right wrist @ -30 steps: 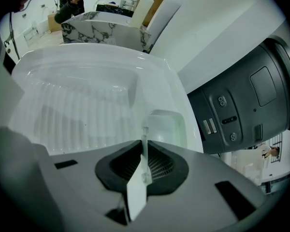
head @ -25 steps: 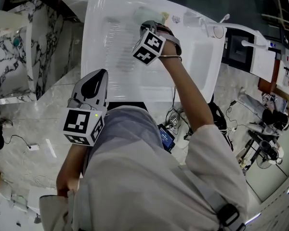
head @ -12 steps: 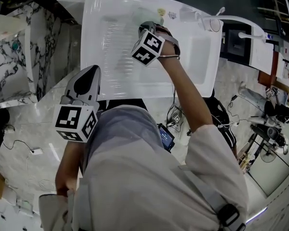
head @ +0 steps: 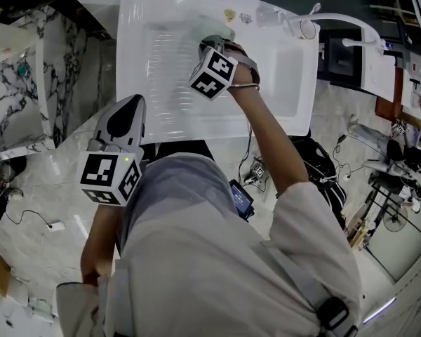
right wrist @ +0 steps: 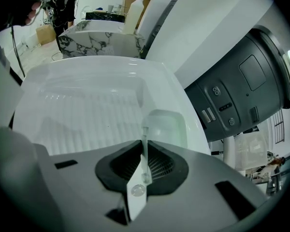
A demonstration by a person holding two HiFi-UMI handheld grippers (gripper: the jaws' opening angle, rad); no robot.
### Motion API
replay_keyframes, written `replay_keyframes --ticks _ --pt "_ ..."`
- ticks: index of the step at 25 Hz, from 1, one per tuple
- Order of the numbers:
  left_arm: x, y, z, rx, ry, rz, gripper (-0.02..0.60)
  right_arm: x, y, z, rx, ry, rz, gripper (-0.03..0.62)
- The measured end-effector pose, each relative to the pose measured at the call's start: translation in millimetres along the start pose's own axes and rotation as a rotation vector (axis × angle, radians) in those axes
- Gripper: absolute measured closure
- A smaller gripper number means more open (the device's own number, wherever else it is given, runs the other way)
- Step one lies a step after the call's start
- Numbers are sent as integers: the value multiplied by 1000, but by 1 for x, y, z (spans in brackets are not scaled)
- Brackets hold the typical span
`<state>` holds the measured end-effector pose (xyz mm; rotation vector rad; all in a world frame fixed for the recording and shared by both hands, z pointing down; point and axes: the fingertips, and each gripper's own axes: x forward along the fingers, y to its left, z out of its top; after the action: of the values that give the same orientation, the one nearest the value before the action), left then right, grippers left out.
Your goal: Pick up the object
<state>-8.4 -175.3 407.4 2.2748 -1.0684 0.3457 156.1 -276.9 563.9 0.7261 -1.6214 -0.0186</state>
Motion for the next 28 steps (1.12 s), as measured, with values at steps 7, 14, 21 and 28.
replay_keyframes --ticks 7,14,21,28 --pt "-8 -1 -4 2 -5 -7 575 -14 9 1 53 -18 14 553" --pt "-19 0 -9 0 -13 -10 575 -33 19 11 82 -62 5 553" --pt "-32 0 -16 -10 -23 -24 575 -48 32 12 119 -74 6 553" --pt "-42 1 -24 -6 -17 -30 575 -64 44 13 175 -103 1 553"
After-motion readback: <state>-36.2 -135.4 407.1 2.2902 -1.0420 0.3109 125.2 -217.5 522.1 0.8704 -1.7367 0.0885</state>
